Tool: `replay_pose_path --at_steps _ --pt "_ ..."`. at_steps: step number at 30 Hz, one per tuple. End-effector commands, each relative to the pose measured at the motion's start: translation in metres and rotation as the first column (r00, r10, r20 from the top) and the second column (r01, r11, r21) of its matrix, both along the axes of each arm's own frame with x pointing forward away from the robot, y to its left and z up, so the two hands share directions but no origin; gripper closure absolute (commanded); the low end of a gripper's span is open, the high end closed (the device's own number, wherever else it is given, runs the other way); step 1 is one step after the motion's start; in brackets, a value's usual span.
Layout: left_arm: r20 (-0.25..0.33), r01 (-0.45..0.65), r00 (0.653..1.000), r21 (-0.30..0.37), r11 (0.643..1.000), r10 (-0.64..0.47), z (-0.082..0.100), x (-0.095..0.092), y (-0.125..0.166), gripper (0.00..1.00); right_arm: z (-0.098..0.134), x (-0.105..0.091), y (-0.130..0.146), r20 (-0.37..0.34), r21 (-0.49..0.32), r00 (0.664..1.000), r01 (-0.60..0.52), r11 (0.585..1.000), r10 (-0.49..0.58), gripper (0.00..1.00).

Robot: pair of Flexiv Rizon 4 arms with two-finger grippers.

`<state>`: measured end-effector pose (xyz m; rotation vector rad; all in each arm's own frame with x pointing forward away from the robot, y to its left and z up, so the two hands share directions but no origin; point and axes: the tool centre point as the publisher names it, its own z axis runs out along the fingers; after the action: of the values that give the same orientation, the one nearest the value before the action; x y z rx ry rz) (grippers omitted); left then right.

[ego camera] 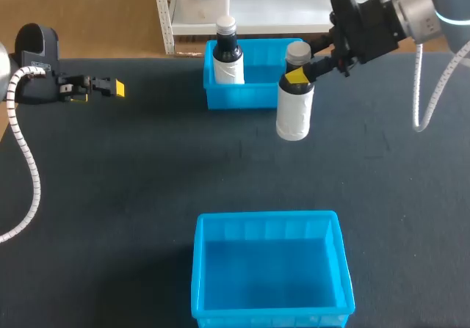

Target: Pick up the bottle, and place it in the far bin if it is heavy, or in the near bin if it is light.

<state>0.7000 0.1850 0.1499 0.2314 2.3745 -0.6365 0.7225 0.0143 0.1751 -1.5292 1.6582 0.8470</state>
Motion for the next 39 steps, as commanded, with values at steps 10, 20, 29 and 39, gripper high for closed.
replay_pose_path --at_steps 10,20,29,39 --pt "0.000 0.000 1.000 0.000 1.000 0.000 0.000 0.000 0.000 0.00 0.019 0.001 -0.032 0.020 -0.010 0.998 0.065 0.998 -0.065 1.00" --pt "0.000 0.000 1.000 0.000 1.000 0.000 0.000 0.000 0.000 0.00 0.023 0.016 -0.049 0.007 -0.021 0.996 0.085 0.996 -0.085 1.00" --pt "0.000 0.000 1.000 0.000 1.000 0.000 0.000 0.000 0.000 0.00 0.033 0.038 -0.061 0.008 -0.026 0.995 0.095 0.995 -0.095 1.00" --pt "0.000 0.000 1.000 0.000 1.000 0.000 0.000 0.000 0.000 0.00 0.037 0.067 -0.066 0.004 -0.036 0.995 0.104 0.994 -0.104 1.00"
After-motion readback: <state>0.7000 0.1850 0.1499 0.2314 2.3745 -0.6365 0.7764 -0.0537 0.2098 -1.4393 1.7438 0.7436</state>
